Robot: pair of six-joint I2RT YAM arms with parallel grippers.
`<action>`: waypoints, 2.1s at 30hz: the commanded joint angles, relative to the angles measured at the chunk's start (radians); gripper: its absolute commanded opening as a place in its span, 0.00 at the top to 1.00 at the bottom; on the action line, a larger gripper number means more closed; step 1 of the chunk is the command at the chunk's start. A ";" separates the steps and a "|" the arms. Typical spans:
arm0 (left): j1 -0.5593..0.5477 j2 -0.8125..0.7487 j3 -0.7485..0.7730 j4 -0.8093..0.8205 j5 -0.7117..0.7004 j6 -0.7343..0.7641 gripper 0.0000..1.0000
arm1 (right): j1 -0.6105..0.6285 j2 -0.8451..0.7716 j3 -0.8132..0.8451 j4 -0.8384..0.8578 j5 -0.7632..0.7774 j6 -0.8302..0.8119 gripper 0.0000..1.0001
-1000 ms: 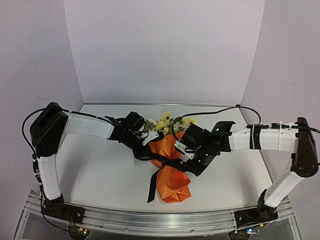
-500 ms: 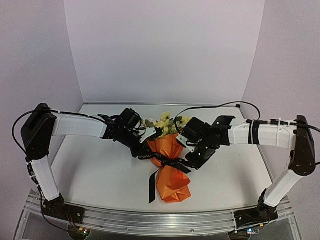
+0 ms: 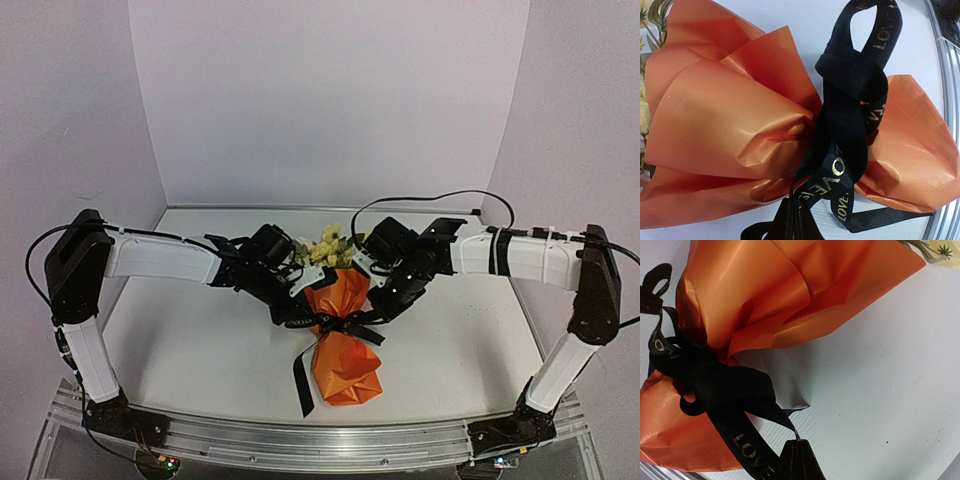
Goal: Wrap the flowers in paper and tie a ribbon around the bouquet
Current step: Cross the half-tied ribbon over the folded bouquet.
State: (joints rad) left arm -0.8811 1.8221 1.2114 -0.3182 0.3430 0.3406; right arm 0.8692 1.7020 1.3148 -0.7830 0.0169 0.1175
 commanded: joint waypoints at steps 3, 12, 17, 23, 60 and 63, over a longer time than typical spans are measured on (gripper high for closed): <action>-0.013 -0.073 -0.037 0.018 -0.032 -0.050 0.77 | 0.003 -0.020 -0.002 0.005 -0.009 0.024 1.00; 0.007 -0.162 -0.146 0.096 -0.054 -0.143 0.76 | 0.003 -0.047 -0.039 0.013 -0.009 0.031 1.00; 0.053 -0.130 -0.137 0.108 -0.082 -0.153 0.69 | 0.004 -0.048 -0.043 0.014 -0.008 0.034 1.00; 0.086 -0.062 -0.078 0.095 -0.109 -0.151 0.66 | 0.003 -0.047 -0.048 0.017 -0.035 0.037 1.00; 0.084 0.040 0.017 -0.017 -0.004 -0.061 0.63 | 0.003 -0.055 -0.068 0.045 -0.048 0.057 1.00; 0.078 0.051 0.030 -0.012 -0.022 -0.061 0.63 | 0.002 -0.055 -0.070 0.046 -0.047 0.057 1.00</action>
State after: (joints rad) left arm -0.7959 1.8790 1.2125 -0.3408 0.3367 0.2634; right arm 0.8692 1.6814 1.2537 -0.7490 -0.0326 0.1623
